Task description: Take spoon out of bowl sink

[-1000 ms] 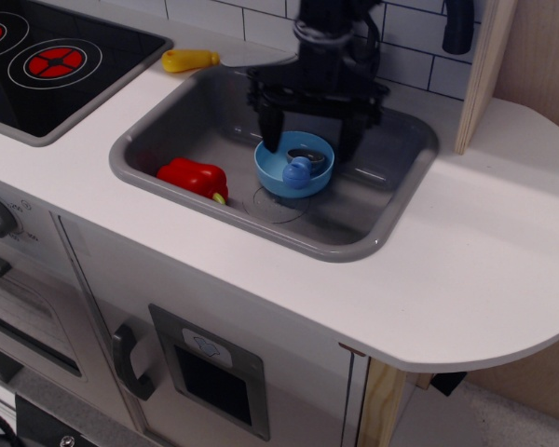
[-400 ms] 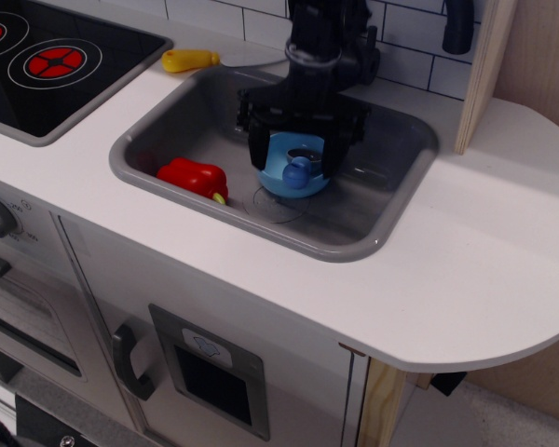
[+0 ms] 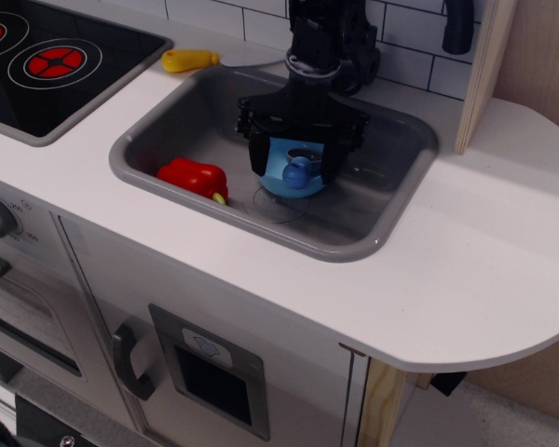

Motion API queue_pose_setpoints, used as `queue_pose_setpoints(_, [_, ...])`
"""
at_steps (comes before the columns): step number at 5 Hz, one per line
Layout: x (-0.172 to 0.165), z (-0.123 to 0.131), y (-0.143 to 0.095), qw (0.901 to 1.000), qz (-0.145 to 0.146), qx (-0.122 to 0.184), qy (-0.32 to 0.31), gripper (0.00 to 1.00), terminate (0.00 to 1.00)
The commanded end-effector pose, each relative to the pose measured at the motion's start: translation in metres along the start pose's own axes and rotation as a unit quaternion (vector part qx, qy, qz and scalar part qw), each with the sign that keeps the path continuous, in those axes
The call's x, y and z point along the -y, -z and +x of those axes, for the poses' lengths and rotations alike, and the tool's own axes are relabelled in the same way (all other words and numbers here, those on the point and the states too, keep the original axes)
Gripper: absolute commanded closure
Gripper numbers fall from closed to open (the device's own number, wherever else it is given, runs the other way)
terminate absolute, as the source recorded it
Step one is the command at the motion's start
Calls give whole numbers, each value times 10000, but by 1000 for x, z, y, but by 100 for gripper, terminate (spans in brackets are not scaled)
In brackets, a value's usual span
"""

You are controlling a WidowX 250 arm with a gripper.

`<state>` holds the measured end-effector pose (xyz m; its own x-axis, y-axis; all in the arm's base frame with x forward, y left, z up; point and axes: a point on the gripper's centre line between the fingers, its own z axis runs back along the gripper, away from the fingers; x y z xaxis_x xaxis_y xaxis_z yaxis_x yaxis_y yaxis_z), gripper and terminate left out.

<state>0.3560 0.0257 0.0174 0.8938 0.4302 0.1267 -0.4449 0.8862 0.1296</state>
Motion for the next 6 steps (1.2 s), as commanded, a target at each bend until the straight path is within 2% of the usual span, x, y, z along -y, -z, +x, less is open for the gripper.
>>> queue_pose_setpoints(1, [4,2,-7,9998,10,185,-98,0,0])
queue_pose_setpoints(3, [6,-1,-3,9997,67,224,-93,0,0])
queue_pose_setpoints(4, [5,1,-4,9996,26,250,-120,100,0])
queue_pose_setpoints(6, [5,1,-7,9994,12,331,-110,100,0])
